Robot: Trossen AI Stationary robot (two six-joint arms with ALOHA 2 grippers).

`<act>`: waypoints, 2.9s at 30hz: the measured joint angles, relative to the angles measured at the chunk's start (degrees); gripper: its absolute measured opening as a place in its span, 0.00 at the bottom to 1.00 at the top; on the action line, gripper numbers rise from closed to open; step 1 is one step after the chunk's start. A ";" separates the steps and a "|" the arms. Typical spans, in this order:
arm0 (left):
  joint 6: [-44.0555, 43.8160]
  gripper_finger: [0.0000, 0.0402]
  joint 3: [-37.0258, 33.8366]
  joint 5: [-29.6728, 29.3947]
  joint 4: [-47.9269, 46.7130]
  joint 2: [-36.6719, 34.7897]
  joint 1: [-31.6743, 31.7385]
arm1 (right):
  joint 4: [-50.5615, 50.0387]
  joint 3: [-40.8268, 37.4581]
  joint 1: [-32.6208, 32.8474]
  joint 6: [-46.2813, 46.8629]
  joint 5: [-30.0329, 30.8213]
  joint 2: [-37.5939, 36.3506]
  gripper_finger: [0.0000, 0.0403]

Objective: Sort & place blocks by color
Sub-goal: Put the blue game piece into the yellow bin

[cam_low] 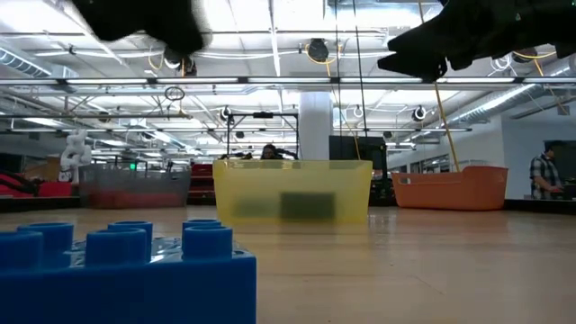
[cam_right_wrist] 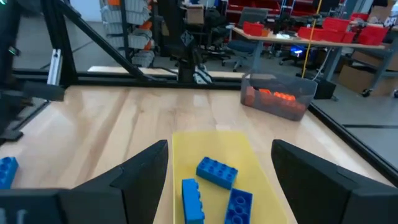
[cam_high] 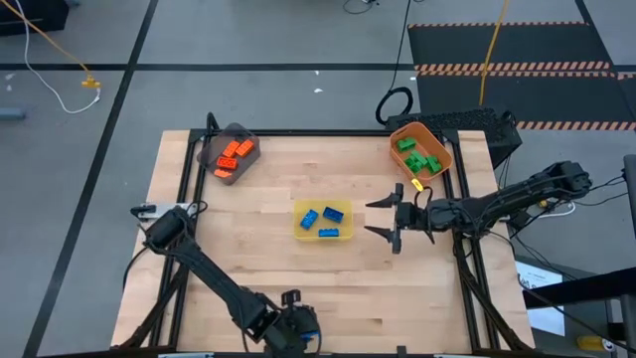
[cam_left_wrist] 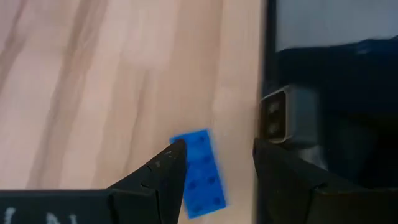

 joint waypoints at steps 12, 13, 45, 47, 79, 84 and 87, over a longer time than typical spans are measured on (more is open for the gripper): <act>-5.06 0.46 0.07 3.26 -2.01 5.39 -0.88 | -1.34 -0.02 0.24 -0.06 0.02 -1.98 0.69; -5.05 0.46 0.07 3.27 -2.13 5.39 -0.88 | -0.81 0.00 0.30 -0.07 0.06 -2.05 0.69; -6.00 0.35 0.13 1.21 -10.27 8.00 4.03 | -1.45 0.00 0.33 0.66 0.22 -2.43 0.69; -5.33 0.35 0.02 0.74 -11.00 7.41 4.92 | -1.45 0.00 0.33 0.67 0.22 -2.43 0.69; 23.56 0.35 -0.03 -19.97 -11.84 -12.03 23.03 | -3.39 -0.04 0.33 -0.19 -0.17 -5.76 0.69; 24.33 0.35 -0.03 -18.34 -10.81 -11.81 25.36 | -4.47 -0.04 0.33 -2.76 0.31 -7.37 0.69; 27.47 0.35 -0.04 -18.28 -5.08 -11.81 25.87 | -4.41 -0.02 0.33 -3.34 0.37 -8.83 0.69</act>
